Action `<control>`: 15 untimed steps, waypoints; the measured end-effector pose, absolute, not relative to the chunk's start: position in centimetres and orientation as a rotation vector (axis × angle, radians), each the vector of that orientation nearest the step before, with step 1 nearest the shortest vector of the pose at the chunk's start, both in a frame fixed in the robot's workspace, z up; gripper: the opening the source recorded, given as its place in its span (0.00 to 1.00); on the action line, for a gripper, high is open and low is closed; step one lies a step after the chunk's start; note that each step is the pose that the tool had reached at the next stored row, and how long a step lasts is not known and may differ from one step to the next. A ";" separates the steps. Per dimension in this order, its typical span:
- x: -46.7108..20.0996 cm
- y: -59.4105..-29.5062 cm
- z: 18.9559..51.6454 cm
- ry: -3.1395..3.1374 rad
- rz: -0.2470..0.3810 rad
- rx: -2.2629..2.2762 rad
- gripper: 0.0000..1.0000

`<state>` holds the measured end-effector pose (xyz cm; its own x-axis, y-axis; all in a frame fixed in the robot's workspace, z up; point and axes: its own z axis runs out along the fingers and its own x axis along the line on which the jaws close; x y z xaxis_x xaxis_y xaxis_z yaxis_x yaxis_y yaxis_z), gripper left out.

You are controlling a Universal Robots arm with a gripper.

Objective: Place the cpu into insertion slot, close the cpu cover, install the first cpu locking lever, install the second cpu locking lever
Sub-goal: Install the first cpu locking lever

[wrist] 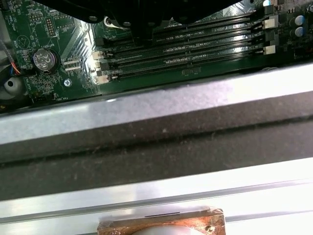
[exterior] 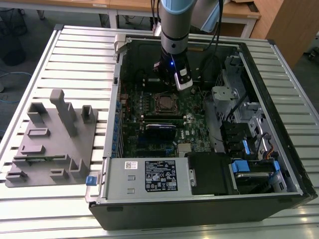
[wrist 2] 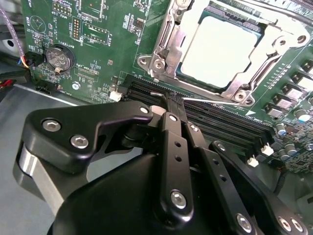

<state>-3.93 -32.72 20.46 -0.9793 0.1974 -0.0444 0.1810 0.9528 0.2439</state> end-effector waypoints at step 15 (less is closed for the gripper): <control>-4.0 -32.6 20.3 3.029 0.366 0.327 0.10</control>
<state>-3.95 -32.60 20.27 -0.9746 0.2191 -0.0469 0.2016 0.9488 0.2432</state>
